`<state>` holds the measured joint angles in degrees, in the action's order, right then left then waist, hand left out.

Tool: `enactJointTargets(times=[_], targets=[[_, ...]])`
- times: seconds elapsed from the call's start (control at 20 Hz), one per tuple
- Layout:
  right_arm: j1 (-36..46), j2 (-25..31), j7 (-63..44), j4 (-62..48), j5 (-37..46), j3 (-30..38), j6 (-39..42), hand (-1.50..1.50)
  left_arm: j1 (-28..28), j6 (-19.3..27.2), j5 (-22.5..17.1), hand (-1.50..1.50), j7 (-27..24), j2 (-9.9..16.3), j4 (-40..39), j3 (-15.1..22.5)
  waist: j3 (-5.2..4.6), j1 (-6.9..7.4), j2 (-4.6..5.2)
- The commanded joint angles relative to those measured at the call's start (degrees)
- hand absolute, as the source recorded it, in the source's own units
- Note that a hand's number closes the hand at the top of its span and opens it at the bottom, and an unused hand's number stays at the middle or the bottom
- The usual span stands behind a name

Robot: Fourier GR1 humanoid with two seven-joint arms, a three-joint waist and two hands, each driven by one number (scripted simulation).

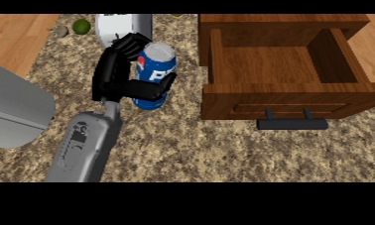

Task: Pick up the can, place it into the drawer and close the drawer

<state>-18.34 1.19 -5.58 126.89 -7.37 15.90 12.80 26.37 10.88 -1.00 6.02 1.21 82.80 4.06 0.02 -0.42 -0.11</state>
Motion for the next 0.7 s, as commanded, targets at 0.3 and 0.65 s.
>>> enactJointTargets(times=[0.3, 0.65], targets=[[2.9, 1.3, 3.0, -5.7, -0.7, 3.0, 1.1, -1.5, 19.4, 7.1, 2.2, 1.5, 6.7, -1.2, -8.9, 3.6, 0.01, -0.44, 0.19], [0.7, 0.0, -2.0, 1.4, -1.0, 1.0, 0.1, -1.5, 32.2, 12.7, 0.2, 1.5, 9.0, -1.2, -17.7, 5.0, -0.01, -0.65, 0.2]])
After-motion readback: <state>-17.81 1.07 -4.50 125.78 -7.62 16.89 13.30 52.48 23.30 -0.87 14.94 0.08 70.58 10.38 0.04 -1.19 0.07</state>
